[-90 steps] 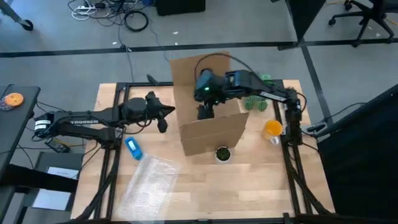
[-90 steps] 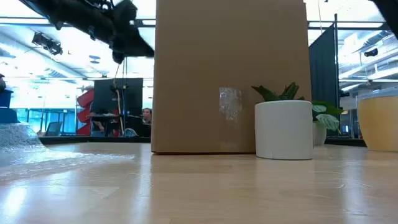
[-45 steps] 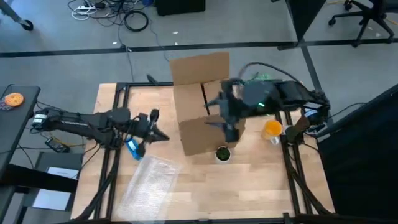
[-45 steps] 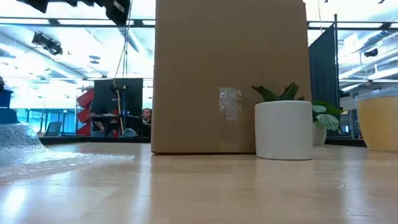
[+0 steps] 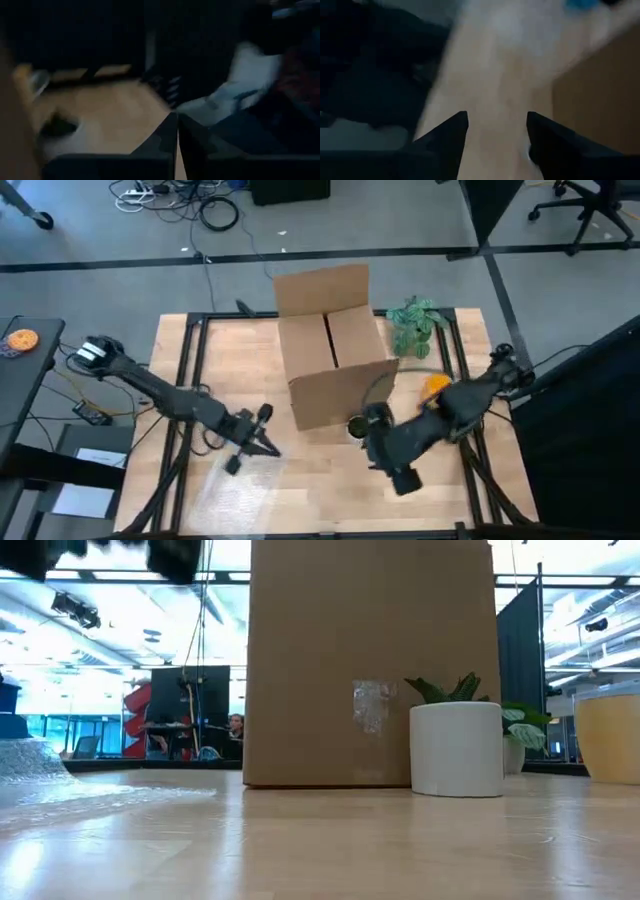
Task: Wrap mug
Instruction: Prepare the bubble wrap
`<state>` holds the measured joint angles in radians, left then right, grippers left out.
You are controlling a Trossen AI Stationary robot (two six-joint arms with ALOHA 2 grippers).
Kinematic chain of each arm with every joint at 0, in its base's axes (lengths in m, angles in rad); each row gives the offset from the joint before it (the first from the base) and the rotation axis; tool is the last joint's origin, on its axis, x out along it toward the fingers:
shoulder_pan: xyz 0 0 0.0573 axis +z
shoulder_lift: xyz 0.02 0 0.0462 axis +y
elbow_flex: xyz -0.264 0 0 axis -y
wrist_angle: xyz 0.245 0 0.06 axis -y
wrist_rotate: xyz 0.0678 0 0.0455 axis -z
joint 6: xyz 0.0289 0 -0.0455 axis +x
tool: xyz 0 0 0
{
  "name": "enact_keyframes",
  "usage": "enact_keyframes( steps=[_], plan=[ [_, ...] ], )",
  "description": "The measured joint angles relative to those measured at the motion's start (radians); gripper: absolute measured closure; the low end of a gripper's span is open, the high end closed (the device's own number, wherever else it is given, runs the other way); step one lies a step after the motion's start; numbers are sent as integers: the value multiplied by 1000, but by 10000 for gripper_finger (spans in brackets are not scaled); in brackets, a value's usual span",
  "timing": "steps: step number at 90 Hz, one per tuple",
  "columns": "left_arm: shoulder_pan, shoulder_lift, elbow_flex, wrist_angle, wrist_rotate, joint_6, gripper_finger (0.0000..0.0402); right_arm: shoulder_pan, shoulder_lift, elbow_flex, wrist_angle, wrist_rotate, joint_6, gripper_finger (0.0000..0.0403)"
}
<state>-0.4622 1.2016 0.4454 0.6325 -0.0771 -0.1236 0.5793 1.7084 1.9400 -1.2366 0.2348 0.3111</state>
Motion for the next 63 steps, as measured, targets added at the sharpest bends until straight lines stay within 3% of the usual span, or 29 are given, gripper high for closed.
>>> enact_keyframes(
  steps=[10,25,33,47,63],
  plan=[
    [-33,164,45,38,-126,-38,402,14,0,-164,1,71,149,238],
    [-64,319,133,49,-239,-41,402,10,0,-391,-3,76,420,255],
    [-61,355,164,22,-334,-40,402,-13,0,-476,-14,113,515,266],
    [-25,362,169,-39,-516,-88,402,-75,0,-558,-14,324,622,286],
    [43,358,169,-132,-544,-143,402,-171,0,-580,65,448,657,301]
  ],
)
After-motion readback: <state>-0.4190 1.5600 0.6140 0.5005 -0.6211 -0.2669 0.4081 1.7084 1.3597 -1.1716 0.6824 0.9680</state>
